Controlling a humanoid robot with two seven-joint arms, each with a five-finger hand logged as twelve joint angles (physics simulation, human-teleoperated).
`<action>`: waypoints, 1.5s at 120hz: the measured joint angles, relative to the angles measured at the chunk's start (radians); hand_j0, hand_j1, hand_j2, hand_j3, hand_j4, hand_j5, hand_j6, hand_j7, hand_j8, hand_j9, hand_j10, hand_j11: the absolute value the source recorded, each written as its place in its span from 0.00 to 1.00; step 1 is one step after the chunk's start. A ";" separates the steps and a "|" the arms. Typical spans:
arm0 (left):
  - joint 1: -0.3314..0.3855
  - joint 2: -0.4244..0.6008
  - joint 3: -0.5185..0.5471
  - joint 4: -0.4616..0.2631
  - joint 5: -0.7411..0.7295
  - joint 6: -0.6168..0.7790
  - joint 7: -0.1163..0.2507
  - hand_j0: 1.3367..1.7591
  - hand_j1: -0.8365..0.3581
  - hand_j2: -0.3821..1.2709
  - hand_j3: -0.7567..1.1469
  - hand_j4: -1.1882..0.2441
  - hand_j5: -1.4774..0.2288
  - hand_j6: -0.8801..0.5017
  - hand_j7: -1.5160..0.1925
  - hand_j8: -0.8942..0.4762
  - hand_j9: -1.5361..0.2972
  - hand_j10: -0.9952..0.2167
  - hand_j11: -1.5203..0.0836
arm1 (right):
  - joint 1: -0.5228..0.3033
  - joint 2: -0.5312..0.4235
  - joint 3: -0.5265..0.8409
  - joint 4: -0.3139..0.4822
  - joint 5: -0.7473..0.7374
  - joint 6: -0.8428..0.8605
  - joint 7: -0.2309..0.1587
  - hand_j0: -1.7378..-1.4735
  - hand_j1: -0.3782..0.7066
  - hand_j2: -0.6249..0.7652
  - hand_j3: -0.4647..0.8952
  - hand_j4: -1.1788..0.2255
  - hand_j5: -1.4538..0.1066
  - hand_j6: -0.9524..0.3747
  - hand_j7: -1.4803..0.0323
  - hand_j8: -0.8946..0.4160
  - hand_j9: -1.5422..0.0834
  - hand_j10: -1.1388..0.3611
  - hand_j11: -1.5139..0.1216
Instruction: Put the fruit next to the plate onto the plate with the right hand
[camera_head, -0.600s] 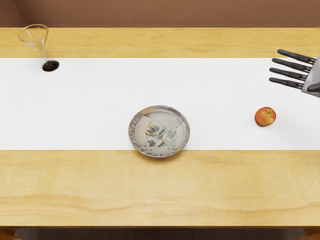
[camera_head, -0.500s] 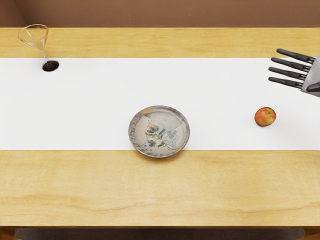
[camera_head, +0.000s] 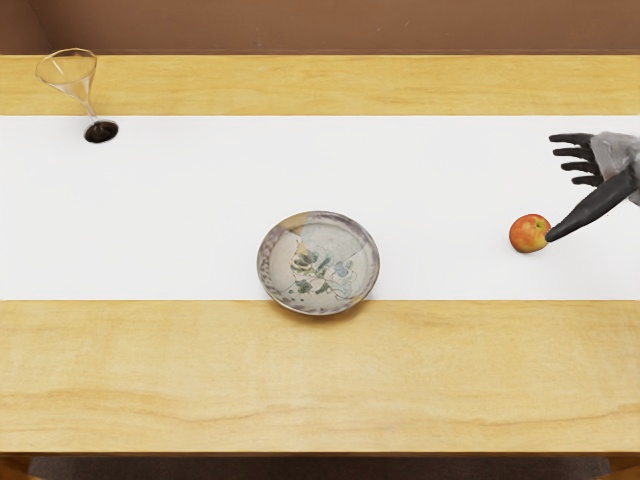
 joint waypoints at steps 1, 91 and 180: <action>0.000 0.000 0.000 0.000 0.000 0.000 0.000 0.76 0.99 0.23 0.40 0.83 0.87 0.64 0.89 0.65 0.84 0.82 0.95 | 0.006 0.007 -0.010 0.000 -0.005 -0.005 0.000 0.30 0.08 0.44 0.34 0.80 0.89 0.68 0.93 0.64 0.91 0.72 0.88; 0.000 0.000 0.000 0.000 0.000 0.000 0.000 0.76 0.99 0.23 0.40 0.83 0.87 0.64 0.89 0.65 0.84 0.82 0.95 | 0.090 0.268 -0.397 -0.176 -0.344 -0.339 0.000 0.30 0.28 0.42 0.34 0.68 0.74 0.54 0.78 0.51 0.77 0.61 0.74; 0.000 0.000 0.000 0.000 0.000 0.000 0.000 0.76 0.99 0.23 0.40 0.83 0.87 0.64 0.89 0.65 0.84 0.82 0.95 | 0.151 0.328 -0.505 -0.270 -0.342 -0.337 0.000 0.31 0.56 0.44 0.34 0.44 0.50 0.38 0.52 0.39 0.52 0.41 0.50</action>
